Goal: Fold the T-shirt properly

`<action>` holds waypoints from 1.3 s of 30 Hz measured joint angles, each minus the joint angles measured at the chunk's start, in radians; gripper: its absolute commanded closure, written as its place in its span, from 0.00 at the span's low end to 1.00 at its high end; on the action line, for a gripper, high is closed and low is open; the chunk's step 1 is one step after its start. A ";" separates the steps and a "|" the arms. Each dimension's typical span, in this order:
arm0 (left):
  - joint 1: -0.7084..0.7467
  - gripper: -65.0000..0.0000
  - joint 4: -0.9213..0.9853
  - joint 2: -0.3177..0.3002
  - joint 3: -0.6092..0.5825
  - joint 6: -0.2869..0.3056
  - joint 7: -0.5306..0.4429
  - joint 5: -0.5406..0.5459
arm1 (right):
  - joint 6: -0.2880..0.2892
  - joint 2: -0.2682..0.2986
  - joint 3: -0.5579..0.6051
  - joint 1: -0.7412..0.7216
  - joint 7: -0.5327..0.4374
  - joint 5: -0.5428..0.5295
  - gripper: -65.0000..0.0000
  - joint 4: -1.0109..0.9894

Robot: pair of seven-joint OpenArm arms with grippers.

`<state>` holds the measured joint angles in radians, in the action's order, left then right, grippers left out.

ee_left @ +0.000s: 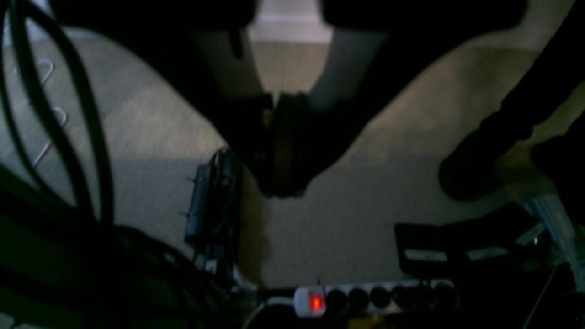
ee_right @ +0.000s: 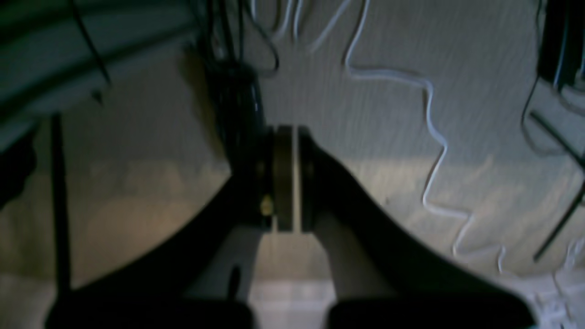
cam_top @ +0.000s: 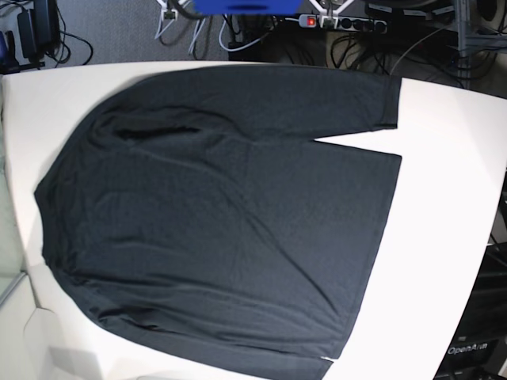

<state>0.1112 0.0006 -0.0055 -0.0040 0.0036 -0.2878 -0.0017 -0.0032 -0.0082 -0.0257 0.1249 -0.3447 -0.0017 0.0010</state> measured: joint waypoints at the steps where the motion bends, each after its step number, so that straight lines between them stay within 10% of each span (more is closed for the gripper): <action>1: 0.000 1.00 0.000 0.000 0.000 0.000 -0.023 0.000 | 0.000 0.000 0.000 0.008 -0.030 0.000 1.00 0.001; 16: 0.138 1.00 -0.001 -0.023 -0.002 0.000 -0.401 0.003 | 0.004 0.018 0.005 0.192 -0.531 0.000 1.00 0.002; 39: 0.198 1.00 -0.002 -0.069 0.002 0.004 -0.525 0.004 | 0.004 0.051 0.002 0.258 -0.745 0.000 1.00 0.002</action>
<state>0.3096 -0.0017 -0.0742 -0.0017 0.0074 -0.8127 0.0021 0.0006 0.0425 -0.0238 0.3832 -1.0901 -0.0013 0.0029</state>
